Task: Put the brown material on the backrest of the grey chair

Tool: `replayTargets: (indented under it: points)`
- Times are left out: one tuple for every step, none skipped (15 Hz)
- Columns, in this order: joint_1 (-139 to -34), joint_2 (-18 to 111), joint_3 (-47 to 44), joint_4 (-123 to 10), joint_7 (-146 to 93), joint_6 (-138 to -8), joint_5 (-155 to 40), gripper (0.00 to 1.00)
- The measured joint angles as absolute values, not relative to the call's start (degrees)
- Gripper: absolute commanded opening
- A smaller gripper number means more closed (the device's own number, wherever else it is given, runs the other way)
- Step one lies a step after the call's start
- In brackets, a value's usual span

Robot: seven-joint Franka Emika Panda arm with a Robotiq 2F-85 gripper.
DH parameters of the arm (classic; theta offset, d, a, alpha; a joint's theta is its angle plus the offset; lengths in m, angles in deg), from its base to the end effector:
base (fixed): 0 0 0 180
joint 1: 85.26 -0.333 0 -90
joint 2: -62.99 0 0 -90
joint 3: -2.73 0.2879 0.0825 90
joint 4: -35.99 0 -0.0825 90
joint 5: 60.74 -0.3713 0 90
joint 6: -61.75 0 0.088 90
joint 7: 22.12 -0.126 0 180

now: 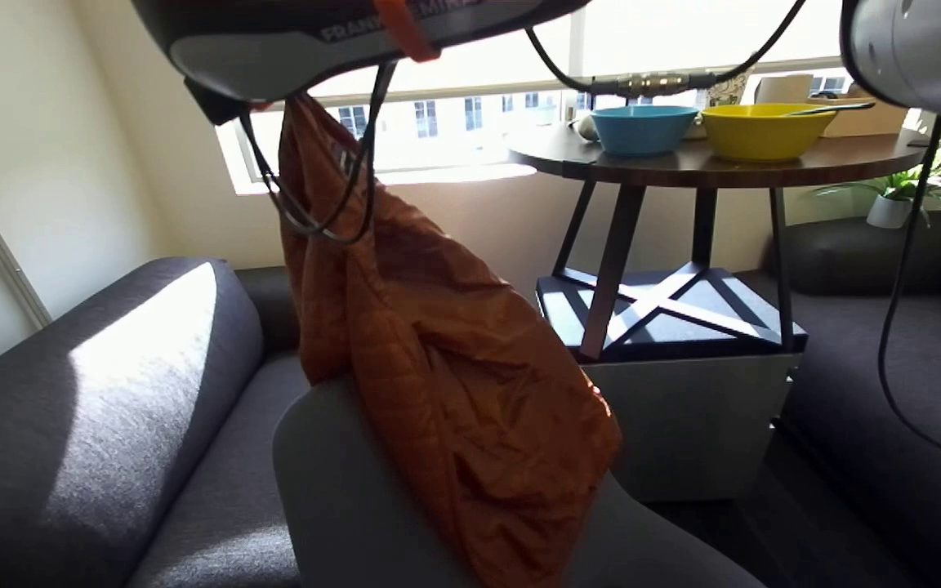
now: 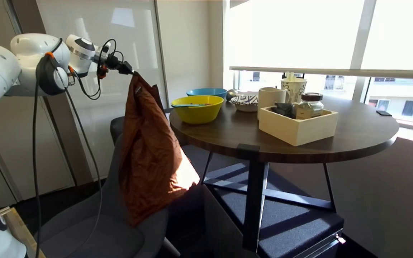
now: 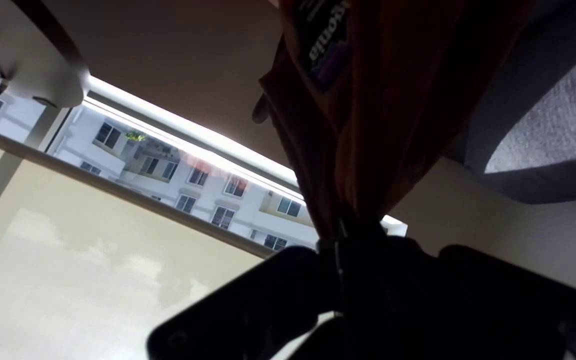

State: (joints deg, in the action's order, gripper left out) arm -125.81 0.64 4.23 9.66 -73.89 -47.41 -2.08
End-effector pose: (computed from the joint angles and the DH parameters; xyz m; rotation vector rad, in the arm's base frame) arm 0.6450 0.4599 0.4389 2.4057 -0.0149 1.2523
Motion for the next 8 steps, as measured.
replayTargets:
  points:
    - [-126.73,-0.61,3.82,9.6,-73.85,-44.36,-4.37,0.01]
    - [-127.59,-1.82,2.63,9.6,-74.01,-40.77,-5.43,0.01]
    - [-128.23,-2.97,1.08,9.68,-74.47,-37.51,-6.1,0.01]
    - [-128.62,-4.06,-0.55,9.76,-75.08,-34.33,-6.44,0.01]
    - [-128.77,-4.97,-2.14,9.76,-75.53,-31.6,-6.47,0.01]
    - [-128.74,-5.75,-3.5,9.78,-75.83,-28.74,-6.59,0.01]
    - [-128.51,-6.41,-4.18,9.78,-75.84,-26.11,-7.41,0.01]
    - [-128.14,-6.92,-4.2,9.8,-75.54,-25.06,-8.95,0.01]
